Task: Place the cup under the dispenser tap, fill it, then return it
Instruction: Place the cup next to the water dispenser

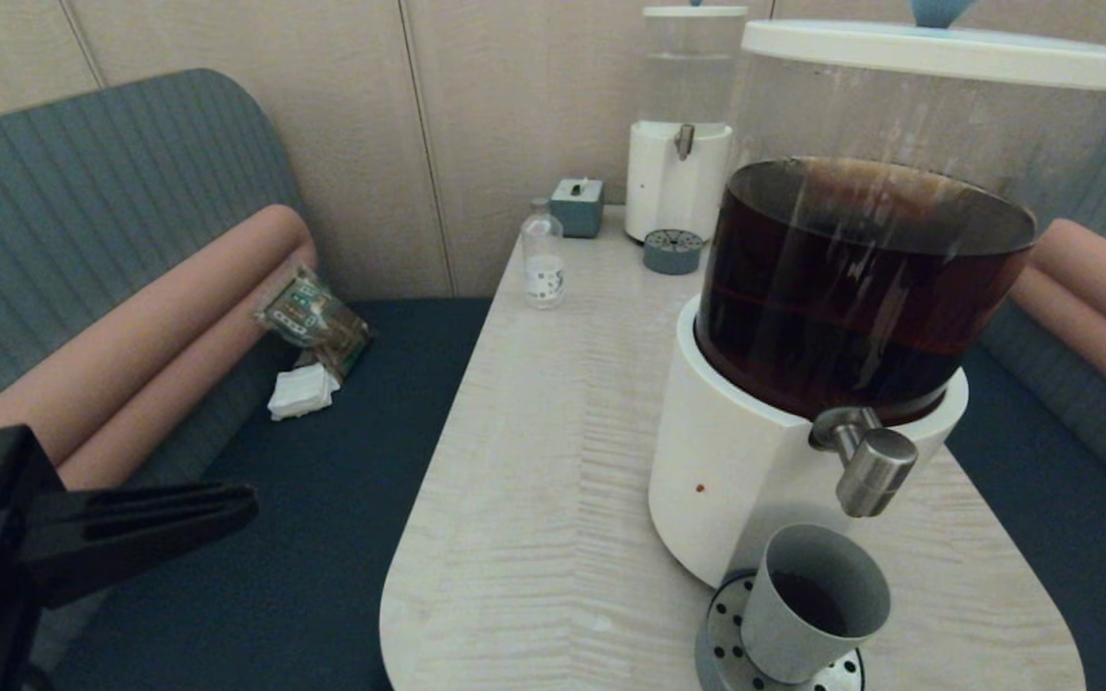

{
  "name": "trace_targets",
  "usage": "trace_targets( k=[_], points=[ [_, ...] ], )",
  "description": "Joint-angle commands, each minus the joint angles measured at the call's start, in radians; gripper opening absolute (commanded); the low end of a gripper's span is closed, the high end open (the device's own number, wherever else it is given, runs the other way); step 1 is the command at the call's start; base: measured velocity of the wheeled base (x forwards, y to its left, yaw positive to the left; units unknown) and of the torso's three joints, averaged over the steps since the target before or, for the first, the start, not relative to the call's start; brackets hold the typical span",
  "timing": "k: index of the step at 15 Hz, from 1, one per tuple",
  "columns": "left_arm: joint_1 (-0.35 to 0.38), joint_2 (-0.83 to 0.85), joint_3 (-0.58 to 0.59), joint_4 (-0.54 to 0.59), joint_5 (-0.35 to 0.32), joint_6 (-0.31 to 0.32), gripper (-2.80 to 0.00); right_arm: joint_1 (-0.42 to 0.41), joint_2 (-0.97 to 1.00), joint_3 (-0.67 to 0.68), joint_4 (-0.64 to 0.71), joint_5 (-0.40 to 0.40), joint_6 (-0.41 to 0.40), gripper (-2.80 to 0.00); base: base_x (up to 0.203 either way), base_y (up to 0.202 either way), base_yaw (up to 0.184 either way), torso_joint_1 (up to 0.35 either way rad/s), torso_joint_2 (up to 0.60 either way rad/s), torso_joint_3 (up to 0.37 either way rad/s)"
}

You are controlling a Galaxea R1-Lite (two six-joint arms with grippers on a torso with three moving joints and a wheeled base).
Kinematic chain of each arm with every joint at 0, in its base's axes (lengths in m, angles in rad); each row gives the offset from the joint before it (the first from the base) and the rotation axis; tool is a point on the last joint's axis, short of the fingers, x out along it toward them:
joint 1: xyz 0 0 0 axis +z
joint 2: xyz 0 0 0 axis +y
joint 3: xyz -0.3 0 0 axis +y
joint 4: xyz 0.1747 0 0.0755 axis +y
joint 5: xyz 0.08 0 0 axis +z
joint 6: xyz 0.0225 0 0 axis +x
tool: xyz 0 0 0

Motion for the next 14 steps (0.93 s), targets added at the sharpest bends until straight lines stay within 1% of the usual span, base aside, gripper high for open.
trace_targets(
  k=[1, 2, 4, 5, 7, 8, 10, 12, 13, 14],
  points=[
    [0.0, 0.0, 0.077, 0.006, -0.012, -0.002, -2.8, 0.0, -0.003, 0.009, 0.0, 0.001, -0.001, -2.8, 0.0, 0.0, 0.0, 0.0, 0.0, 0.0],
    [0.001, 0.006, 0.114, 0.03, -0.052, -0.013, -2.8, 0.0, -0.003, 0.009, -0.001, 0.001, -0.001, -2.8, 0.0, 0.0, 0.0, 0.0, 0.0, 0.0],
    [0.004, 0.025, 0.122, 0.136, -0.159, -0.05, -2.8, 0.0, -0.003, 0.009, 0.0, 0.001, -0.001, -2.8, 0.0, 0.0, 0.0, 0.0, 0.0, 0.0],
    [0.003, 0.031, 0.123, 0.156, -0.209, -0.055, -2.8, 0.0, -0.003, 0.009, 0.0, 0.001, -0.001, -2.8, 0.0, 0.0, 0.0, 0.0, 0.0, 0.0],
    [0.003, 0.072, 0.121, 0.148, -0.324, -0.055, -2.8, 0.0, -0.002, 0.009, 0.0, 0.001, -0.001, -2.8, 0.0, 0.0, 0.0, 0.0, 0.0, 0.0],
    [0.005, 0.1, 0.116, 0.146, -0.359, -0.055, -2.8, 0.0, -0.003, 0.009, -0.001, 0.001, -0.001, -2.8, 0.0, 0.0, 0.0, 0.0, 0.0, 0.0],
    [0.015, 0.141, 0.134, 0.153, -0.375, -0.055, -2.8, 0.0, -0.003, 0.009, -0.001, 0.001, -0.001, -2.8, 0.0, 0.0, 0.0, 0.0, 0.0, 0.0],
    [0.017, 0.143, 0.15, 0.154, -0.366, -0.058, -2.8, 0.0, -0.003, 0.009, 0.0, 0.001, -0.001, -2.8, 0.0, 0.0, 0.0, 0.0, 0.0, 0.0],
    [0.018, 0.14, 0.144, 0.16, -0.375, -0.075, -2.8, 0.0, -0.003, 0.009, -0.001, 0.001, -0.001, -2.8, 0.0, 0.0, 0.0, 0.0, 0.0, 0.0],
    [0.017, 0.141, 0.141, 0.159, -0.378, -0.118, -2.8, 0.0, -0.003, 0.009, 0.0, 0.001, -0.001, -2.8, 0.0, 0.0, 0.0, 0.0, 0.0, 0.0]
  ],
)
